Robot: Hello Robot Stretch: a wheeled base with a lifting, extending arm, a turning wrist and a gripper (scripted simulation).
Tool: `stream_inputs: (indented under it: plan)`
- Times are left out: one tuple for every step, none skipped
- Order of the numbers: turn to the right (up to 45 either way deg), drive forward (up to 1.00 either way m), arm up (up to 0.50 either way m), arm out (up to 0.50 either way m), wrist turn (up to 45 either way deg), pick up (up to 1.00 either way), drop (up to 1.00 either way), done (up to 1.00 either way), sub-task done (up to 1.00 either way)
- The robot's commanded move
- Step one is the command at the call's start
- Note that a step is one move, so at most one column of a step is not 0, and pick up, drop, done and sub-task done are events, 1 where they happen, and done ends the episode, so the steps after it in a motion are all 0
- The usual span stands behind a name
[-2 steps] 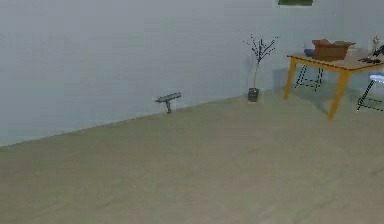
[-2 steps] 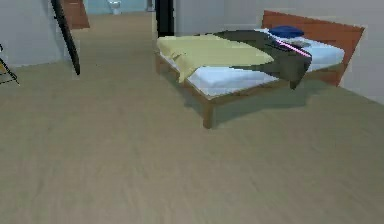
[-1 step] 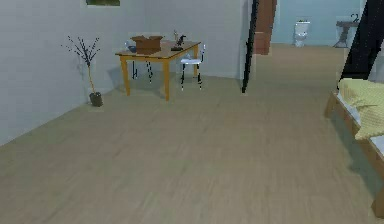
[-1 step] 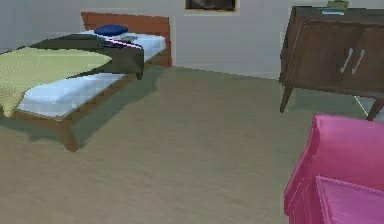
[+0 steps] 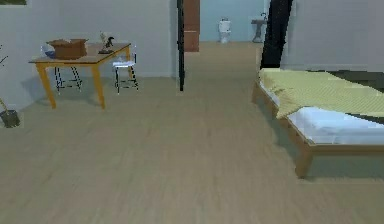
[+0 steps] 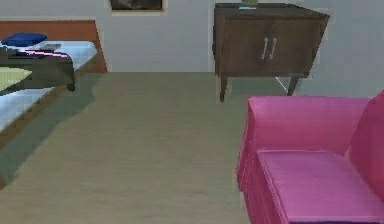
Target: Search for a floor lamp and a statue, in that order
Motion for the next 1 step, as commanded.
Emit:
stream_inputs:
  plan:
    - [0.0,0.15,0.0,0.0,0.0,0.0,0.0,0.0,0.0]
